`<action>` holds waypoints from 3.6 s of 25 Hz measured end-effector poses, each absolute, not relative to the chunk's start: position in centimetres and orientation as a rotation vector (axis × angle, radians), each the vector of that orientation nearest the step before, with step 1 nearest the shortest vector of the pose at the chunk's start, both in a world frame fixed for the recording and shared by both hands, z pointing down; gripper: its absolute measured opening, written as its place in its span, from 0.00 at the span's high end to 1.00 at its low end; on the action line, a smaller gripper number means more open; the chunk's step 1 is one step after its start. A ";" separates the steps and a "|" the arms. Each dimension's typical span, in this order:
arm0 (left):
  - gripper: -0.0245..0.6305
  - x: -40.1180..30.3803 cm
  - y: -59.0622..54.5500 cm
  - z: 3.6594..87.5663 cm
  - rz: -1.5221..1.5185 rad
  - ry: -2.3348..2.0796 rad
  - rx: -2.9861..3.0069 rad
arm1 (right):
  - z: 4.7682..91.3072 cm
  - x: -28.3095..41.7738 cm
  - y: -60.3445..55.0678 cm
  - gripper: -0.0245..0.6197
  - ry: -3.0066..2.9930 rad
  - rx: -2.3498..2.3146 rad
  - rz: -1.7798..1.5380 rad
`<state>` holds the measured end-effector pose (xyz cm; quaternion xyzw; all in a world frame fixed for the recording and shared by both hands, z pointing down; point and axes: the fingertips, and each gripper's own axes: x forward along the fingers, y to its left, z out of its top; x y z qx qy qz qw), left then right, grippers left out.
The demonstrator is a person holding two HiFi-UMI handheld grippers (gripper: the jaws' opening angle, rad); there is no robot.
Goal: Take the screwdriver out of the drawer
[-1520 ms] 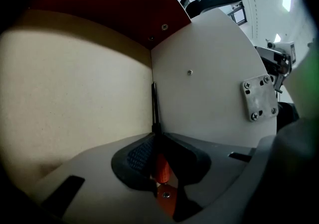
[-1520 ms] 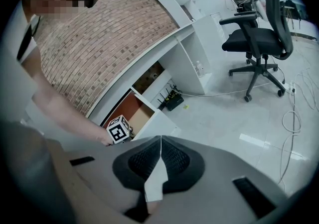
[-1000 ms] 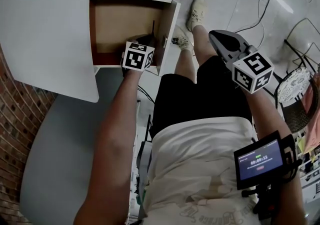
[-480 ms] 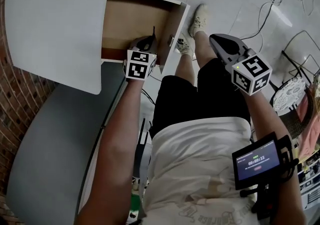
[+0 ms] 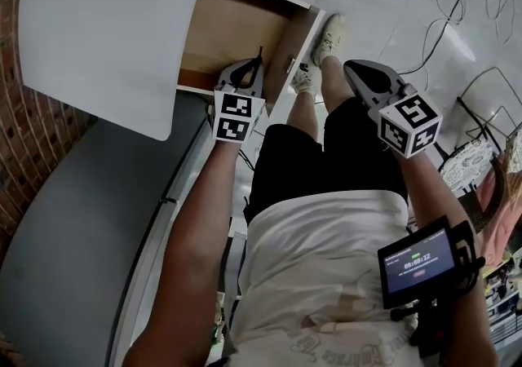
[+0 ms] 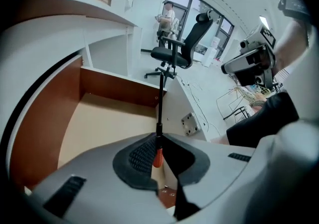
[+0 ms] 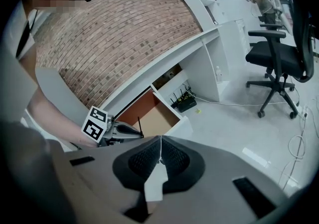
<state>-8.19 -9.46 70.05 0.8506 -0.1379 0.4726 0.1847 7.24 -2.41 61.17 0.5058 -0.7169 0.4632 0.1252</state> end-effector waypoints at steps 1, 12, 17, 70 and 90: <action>0.89 -8.2 -9.5 69.5 1.316 -0.402 2.404 | 61.0 7.2 -2.5 0.93 -2.093 1.470 1.343; 0.89 -8.0 -9.9 61.1 1.167 -0.514 2.476 | 56.7 5.8 -3.5 0.93 -2.162 1.426 1.254; 0.89 -8.1 -10.0 57.8 1.109 -0.558 2.491 | 54.7 5.3 -4.4 0.93 -2.201 1.408 1.207; 0.89 -11.8 -11.1 35.9 0.696 -0.660 2.675 | 36.8 -1.7 -9.8 0.93 -2.476 1.364 0.804; 0.89 -10.5 -9.6 31.0 0.591 -0.731 2.754 | 35.1 -0.4 -7.4 0.93 -2.504 1.308 0.705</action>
